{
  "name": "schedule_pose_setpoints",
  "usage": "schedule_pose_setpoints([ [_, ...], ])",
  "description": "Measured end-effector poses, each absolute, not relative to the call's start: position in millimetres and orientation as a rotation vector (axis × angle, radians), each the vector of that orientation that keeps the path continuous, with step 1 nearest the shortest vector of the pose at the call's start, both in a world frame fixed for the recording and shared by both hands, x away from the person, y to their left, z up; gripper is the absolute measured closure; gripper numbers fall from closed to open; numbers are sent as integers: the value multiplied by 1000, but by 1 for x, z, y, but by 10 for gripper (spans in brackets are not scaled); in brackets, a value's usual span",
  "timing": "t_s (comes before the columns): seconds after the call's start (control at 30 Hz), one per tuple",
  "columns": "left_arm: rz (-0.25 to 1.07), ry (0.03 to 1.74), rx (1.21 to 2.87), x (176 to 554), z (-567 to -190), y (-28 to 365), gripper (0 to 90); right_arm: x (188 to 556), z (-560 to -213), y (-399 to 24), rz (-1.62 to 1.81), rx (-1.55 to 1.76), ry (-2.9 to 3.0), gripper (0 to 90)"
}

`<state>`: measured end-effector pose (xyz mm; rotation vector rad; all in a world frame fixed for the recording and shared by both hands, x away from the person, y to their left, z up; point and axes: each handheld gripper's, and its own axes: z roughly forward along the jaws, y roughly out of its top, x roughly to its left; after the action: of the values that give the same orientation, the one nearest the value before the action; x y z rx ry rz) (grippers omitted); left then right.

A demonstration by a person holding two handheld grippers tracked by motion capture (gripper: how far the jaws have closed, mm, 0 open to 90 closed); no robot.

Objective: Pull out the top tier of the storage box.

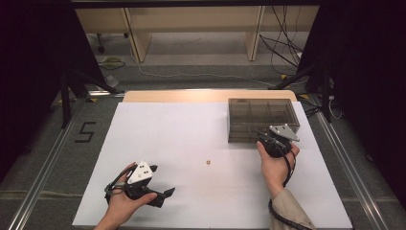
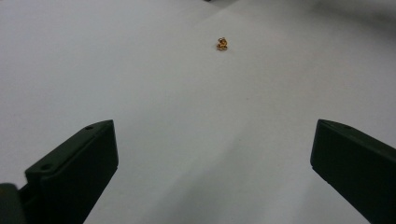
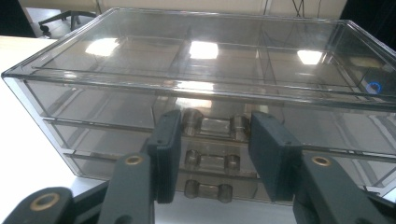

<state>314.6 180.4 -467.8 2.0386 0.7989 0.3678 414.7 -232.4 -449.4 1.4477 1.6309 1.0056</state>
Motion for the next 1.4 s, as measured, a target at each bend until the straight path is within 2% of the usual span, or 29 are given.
schedule_pose_setpoints([
  [1.4, 367, 795, 2044, 315, -468, 181, 7, 413, -455, -230, 1040, 1457, 1567, 552],
])
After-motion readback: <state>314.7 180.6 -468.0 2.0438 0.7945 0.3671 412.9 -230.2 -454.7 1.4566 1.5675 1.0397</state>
